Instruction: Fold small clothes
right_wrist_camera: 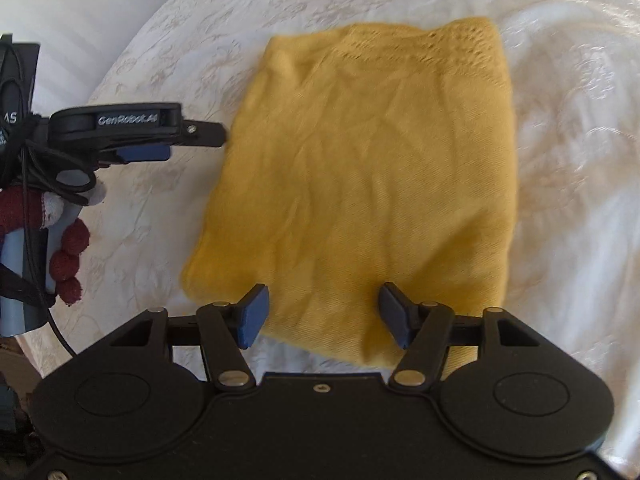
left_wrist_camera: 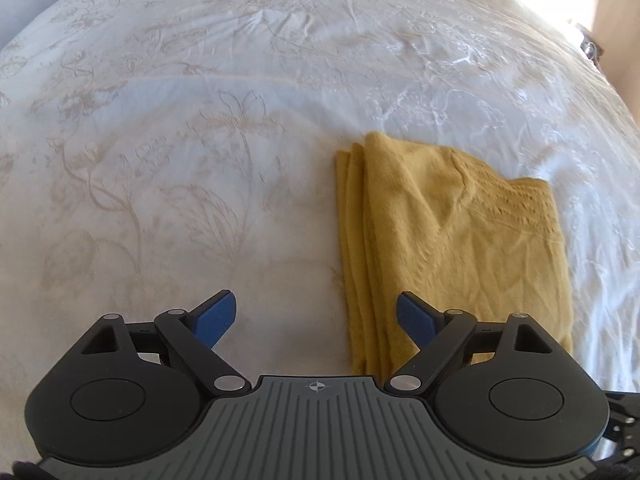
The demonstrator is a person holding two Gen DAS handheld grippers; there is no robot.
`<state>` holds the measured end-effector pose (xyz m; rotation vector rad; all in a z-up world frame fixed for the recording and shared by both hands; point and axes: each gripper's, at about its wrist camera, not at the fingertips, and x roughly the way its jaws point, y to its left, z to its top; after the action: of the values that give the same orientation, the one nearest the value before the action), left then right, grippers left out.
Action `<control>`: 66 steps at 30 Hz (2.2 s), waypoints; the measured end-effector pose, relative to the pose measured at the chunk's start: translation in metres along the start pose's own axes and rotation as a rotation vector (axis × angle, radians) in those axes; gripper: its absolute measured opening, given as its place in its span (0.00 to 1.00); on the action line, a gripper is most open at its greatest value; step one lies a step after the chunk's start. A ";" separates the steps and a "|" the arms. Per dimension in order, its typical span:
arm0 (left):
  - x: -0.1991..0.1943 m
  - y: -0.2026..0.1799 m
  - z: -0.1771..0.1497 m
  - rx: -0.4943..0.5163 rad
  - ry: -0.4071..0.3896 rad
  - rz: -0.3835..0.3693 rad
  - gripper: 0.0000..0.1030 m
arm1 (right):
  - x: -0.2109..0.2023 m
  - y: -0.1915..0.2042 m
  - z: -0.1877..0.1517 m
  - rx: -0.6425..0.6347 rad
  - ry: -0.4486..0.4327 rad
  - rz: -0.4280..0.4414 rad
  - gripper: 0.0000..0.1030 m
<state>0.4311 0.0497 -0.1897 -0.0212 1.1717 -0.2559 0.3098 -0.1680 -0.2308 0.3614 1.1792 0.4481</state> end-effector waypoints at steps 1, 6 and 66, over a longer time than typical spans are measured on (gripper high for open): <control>0.000 0.000 -0.002 -0.008 0.012 -0.028 0.86 | -0.001 0.005 0.000 -0.021 -0.001 0.014 0.73; -0.001 -0.007 -0.009 0.009 0.012 -0.067 0.87 | -0.025 0.003 0.005 -0.054 -0.044 0.033 0.88; -0.153 -0.117 -0.047 0.292 -0.304 -0.414 0.22 | -0.195 0.011 -0.009 0.033 -0.408 0.064 0.36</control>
<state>0.3104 -0.0264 -0.0519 -0.0444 0.8097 -0.7615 0.2385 -0.2583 -0.0725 0.4946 0.7799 0.3879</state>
